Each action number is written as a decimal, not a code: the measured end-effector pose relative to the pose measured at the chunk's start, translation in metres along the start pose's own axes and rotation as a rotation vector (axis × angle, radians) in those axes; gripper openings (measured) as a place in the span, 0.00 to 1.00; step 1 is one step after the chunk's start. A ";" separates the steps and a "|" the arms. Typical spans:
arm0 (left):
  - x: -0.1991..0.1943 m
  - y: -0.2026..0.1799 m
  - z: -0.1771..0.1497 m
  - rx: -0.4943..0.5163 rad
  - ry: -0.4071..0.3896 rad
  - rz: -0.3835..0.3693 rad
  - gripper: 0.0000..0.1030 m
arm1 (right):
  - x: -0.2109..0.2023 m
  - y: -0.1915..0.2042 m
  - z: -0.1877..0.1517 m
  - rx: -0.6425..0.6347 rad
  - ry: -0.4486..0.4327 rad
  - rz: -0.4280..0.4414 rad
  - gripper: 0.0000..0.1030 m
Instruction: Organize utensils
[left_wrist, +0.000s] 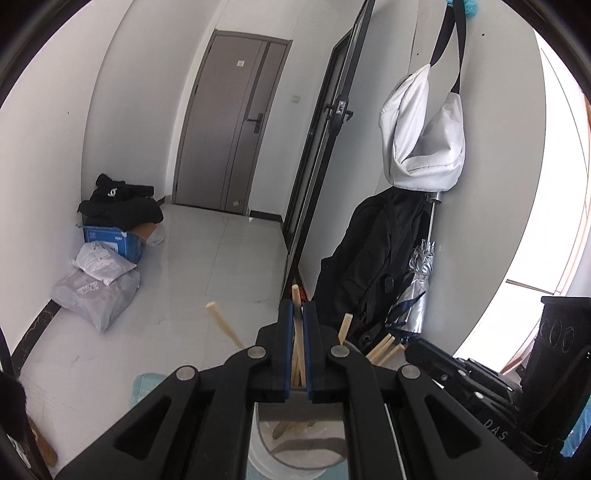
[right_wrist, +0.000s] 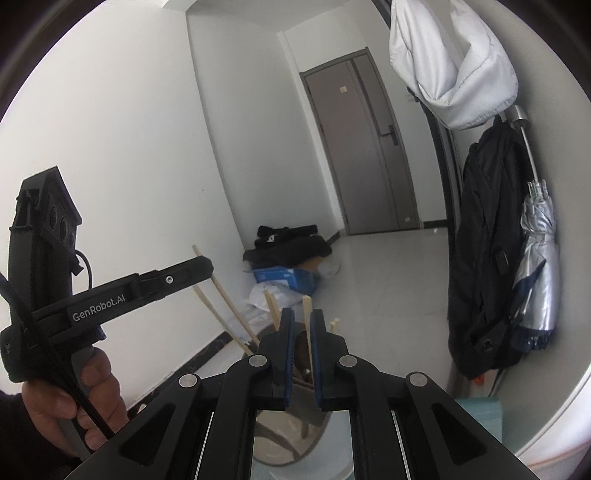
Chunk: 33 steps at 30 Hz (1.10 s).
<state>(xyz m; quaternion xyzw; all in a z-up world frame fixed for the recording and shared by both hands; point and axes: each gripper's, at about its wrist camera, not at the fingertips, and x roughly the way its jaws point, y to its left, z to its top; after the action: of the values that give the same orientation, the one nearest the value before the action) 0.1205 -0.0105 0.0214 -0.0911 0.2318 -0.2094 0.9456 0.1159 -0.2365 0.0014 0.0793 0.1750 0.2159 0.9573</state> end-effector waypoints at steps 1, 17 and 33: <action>-0.004 0.001 0.000 -0.011 0.014 0.008 0.03 | -0.005 0.000 0.000 -0.001 0.001 -0.004 0.09; -0.106 -0.046 -0.013 -0.045 -0.003 0.246 0.96 | -0.125 0.031 0.001 -0.007 -0.071 -0.057 0.74; -0.157 -0.052 -0.033 -0.056 -0.055 0.283 0.99 | -0.184 0.077 -0.016 -0.082 -0.154 -0.052 1.00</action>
<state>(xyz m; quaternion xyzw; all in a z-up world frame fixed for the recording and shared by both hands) -0.0402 0.0097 0.0694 -0.0898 0.2219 -0.0650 0.9687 -0.0752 -0.2471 0.0592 0.0518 0.0941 0.1911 0.9757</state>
